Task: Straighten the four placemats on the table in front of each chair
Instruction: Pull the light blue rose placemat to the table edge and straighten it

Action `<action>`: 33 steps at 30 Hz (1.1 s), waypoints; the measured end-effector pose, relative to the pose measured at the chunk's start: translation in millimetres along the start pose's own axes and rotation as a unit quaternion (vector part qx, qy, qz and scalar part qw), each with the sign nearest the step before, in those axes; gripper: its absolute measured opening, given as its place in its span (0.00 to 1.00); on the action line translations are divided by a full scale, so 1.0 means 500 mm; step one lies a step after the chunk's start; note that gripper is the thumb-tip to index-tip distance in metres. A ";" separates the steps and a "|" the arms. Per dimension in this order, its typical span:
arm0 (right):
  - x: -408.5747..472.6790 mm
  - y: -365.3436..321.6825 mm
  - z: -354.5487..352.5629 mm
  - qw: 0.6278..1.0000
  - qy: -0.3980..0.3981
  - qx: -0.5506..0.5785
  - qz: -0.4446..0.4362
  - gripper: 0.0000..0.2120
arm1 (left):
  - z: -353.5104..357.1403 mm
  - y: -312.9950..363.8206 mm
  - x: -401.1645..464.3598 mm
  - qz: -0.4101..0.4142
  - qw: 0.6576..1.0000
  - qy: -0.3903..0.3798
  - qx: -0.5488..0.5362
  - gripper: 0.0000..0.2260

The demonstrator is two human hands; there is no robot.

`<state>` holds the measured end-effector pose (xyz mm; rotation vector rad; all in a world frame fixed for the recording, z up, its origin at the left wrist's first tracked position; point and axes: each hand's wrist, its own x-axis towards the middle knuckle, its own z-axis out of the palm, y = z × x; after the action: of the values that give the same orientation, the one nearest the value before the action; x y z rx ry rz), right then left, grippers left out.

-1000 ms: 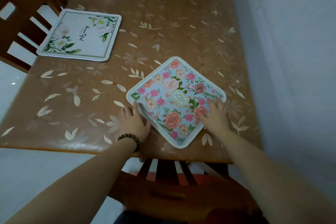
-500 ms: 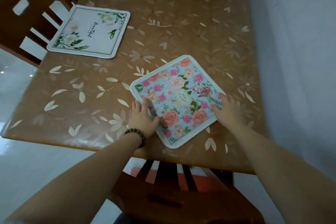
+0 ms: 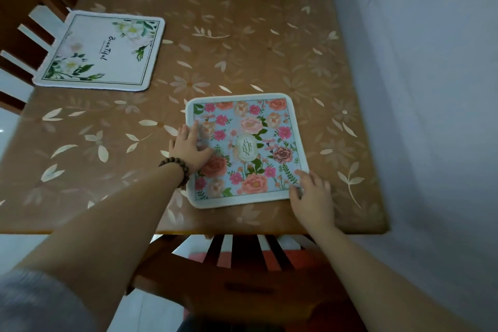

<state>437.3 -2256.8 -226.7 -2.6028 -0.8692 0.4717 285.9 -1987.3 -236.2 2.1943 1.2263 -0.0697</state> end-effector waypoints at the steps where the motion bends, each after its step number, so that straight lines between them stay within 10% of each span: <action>1: -0.005 0.003 -0.001 1.000 0.004 0.008 -0.004 0.18 | -0.001 -0.002 -0.007 0.001 1.000 0.000 -0.008 0.39; 33: -0.070 -0.035 0.005 0.990 -0.125 0.048 0.049 0.28 | 0.002 -0.054 -0.204 -0.018 0.992 -0.108 -0.069 0.43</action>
<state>401.1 -2265.2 -214.3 -2.5422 -0.7747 0.8612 206.7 -2054.6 -216.7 1.9889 1.1155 -0.2244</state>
